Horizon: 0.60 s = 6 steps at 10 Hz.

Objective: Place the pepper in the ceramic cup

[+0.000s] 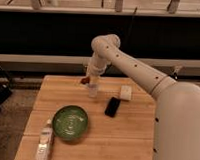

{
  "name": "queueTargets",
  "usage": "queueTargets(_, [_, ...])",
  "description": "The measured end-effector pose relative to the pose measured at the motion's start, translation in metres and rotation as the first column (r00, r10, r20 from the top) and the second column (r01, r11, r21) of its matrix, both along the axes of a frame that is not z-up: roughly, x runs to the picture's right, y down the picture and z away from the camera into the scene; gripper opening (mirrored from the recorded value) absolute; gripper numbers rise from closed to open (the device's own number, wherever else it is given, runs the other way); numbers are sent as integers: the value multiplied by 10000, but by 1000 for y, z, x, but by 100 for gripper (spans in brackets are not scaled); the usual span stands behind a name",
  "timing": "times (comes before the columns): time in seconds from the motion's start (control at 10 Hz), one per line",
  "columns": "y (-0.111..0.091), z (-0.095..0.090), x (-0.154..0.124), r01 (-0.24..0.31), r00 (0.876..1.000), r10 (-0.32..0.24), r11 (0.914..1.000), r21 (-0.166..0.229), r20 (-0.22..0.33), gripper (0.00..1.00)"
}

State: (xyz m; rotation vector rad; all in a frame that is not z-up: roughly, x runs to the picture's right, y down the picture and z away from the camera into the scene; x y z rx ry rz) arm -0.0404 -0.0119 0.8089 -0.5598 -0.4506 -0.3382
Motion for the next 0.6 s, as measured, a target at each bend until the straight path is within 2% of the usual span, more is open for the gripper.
queueTargets(0.5, [8, 0, -18, 42, 9994, -33, 9996, -262, 351, 0])
queueTargets(0.6, [8, 1, -20, 32, 9993, -21, 9996, -289, 380, 4])
